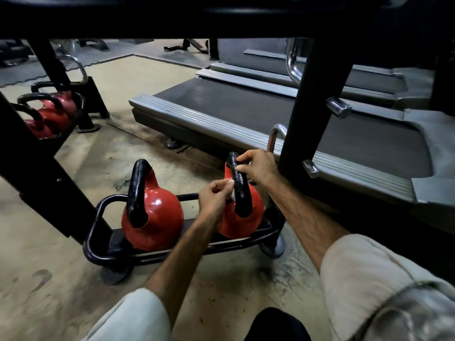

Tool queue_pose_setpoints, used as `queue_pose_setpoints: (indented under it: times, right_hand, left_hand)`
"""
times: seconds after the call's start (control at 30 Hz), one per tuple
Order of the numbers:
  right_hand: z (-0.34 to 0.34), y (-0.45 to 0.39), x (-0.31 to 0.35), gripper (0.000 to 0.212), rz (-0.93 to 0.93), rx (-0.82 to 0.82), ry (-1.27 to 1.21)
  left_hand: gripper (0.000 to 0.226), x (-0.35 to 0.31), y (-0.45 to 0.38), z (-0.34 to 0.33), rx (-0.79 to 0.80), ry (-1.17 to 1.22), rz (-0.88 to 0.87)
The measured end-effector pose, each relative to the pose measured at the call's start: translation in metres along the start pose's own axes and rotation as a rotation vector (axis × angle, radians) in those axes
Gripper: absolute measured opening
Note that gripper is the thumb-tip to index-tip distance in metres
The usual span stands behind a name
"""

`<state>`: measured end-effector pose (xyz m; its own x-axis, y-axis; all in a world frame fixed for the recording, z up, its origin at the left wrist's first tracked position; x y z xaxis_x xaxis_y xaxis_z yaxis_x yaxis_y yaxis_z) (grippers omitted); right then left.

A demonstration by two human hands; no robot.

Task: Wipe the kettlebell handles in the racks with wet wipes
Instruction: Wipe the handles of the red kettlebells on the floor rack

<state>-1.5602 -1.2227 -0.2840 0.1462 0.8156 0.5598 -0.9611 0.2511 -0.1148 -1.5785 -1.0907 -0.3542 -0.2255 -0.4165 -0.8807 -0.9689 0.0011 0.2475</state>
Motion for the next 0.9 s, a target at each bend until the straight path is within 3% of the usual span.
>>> queue_pose_setpoints:
  times: [0.13,0.37,0.43,0.6,0.8,0.9]
  right_hand:
    - [0.002,0.010,-0.001,0.014,0.013,-0.036,-0.071]
    - [0.012,0.038,0.019,0.027,0.152,0.119,-0.136]
    - [0.016,0.044,0.028,0.032,0.129,0.184,-0.184]
    - [0.032,0.058,0.052,0.048,-0.003,0.104,-0.219]
    - [0.105,0.079,0.097,0.017,-0.088,0.099,-0.250]
    - [0.158,0.091,0.123,0.007,-0.108,0.042,-0.219]
  left_hand:
    - [0.006,-0.018,0.011,0.009,0.014,0.027,-0.015]
    - [0.025,-0.065,0.002,0.008,0.003,-0.085,-0.056]
    - [0.025,-0.078,-0.002,0.004,0.028,-0.099,-0.008]
    - [0.032,-0.112,0.015,0.002,0.131,-0.190,0.084]
    - [0.039,-0.190,0.076,-0.024,0.126,-0.290,0.147]
    - [0.025,-0.226,0.108,-0.036,0.095,-0.419,0.090]
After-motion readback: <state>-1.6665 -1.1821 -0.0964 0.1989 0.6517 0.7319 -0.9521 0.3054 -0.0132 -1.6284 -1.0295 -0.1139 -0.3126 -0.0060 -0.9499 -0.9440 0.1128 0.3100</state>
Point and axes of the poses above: each hand's wrist, its own y-axis away from the middle knuckle, its own z-axis out of the back of the hand, x = y × z, the point moved 1 cm from there along -y, towards the middle knuckle, and after that the axes turned 12 degrees about y, right-handed, at the moved point
